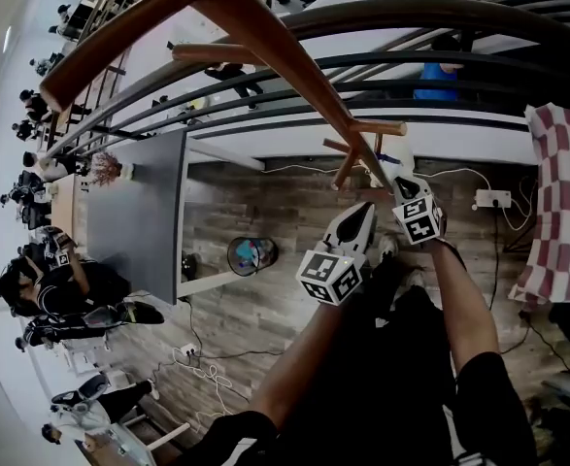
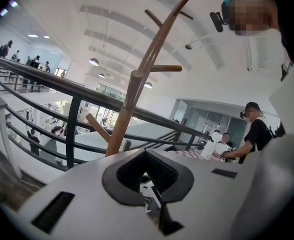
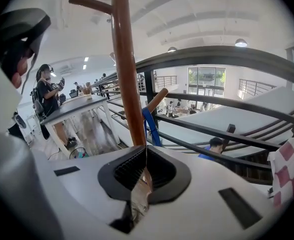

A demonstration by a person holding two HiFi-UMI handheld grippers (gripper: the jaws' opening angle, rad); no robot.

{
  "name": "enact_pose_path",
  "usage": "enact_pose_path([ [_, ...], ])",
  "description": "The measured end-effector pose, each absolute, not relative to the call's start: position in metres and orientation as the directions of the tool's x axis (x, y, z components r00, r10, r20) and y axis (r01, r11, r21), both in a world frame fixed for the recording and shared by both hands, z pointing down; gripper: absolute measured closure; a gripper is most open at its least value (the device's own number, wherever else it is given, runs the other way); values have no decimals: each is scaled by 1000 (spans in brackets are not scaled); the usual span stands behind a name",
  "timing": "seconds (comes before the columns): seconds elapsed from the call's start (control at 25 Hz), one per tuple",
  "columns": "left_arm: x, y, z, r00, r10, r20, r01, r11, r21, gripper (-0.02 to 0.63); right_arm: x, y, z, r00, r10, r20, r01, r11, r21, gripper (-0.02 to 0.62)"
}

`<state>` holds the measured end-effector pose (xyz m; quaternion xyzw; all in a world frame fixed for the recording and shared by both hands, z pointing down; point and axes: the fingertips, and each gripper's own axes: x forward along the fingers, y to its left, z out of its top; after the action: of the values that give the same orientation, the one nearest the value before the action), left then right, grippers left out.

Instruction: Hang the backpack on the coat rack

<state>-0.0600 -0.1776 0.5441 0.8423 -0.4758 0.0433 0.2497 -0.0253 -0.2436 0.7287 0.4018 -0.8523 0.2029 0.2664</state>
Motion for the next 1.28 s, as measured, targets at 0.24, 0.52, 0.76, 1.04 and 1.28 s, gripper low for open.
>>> enact_pose_path([
  [0.24, -62, -167, 543, 528, -794, 302, -831, -409, 377, 600, -18, -232, 715, -527, -589, 613, -799, 589, -121, 581],
  [0.52, -60, -154, 541, 501, -814, 296, -846, -388, 365, 598, -6, -214, 694, -534, -604, 591, -799, 589, -120, 581],
  [0.76, -64, -138, 537, 479, -828, 290, -856, -369, 362, 598, -1, -201, 673, -529, -630, 569, -809, 577, -113, 581],
  [1.04, -73, -131, 532, 479, -833, 276, -857, -375, 354, 600, 2, -189, 661, -505, -662, 554, -828, 553, -94, 581],
  [1.28, -88, -123, 531, 505, -820, 270, -844, -403, 353, 600, 4, -173, 638, -463, -715, 525, -863, 498, -83, 581],
])
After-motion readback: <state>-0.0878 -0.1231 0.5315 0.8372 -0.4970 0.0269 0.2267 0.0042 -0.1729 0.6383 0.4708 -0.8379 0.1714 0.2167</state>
